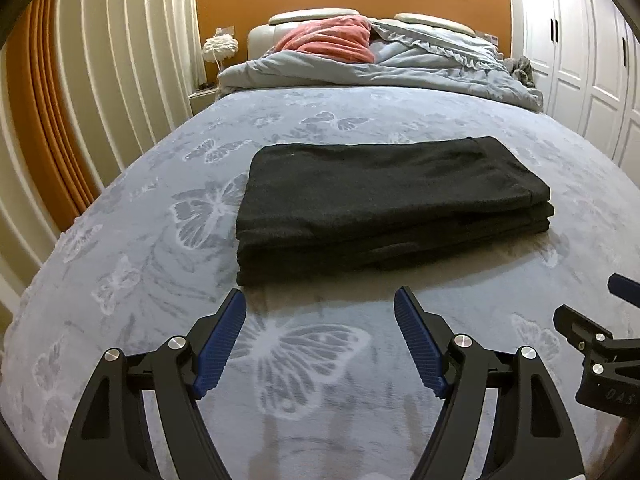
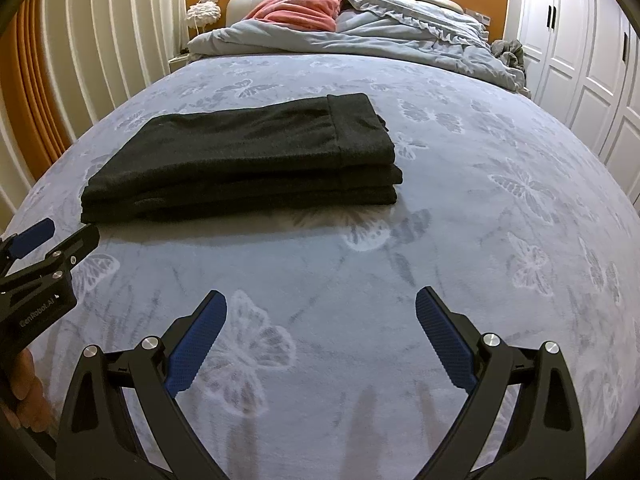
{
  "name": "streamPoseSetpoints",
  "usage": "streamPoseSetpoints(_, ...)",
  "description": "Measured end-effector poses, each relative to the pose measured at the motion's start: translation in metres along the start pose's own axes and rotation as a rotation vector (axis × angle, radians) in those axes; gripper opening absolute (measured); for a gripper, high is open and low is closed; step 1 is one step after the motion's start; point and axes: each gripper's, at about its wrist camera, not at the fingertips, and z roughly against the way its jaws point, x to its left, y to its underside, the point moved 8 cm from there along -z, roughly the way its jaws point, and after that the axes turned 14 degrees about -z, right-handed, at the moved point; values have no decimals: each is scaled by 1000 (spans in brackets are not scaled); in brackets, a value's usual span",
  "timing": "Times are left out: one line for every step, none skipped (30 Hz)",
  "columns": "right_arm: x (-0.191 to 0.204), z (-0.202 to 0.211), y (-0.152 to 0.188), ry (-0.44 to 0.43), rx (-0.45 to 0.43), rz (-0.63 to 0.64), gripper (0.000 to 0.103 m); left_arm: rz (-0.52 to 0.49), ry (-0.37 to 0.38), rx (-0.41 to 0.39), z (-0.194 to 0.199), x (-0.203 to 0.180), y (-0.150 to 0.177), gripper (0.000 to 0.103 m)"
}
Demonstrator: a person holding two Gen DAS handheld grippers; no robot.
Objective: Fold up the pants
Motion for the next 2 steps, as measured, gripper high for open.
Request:
streamPoseSetpoints(0, 0, 0, 1, -3, 0, 94, 0, 4, 5, -1, 0, 1, 73)
streamPoseSetpoints(0, 1, 0, 1, -4, -2, 94, 0, 3, 9, -2, -1, 1, 73)
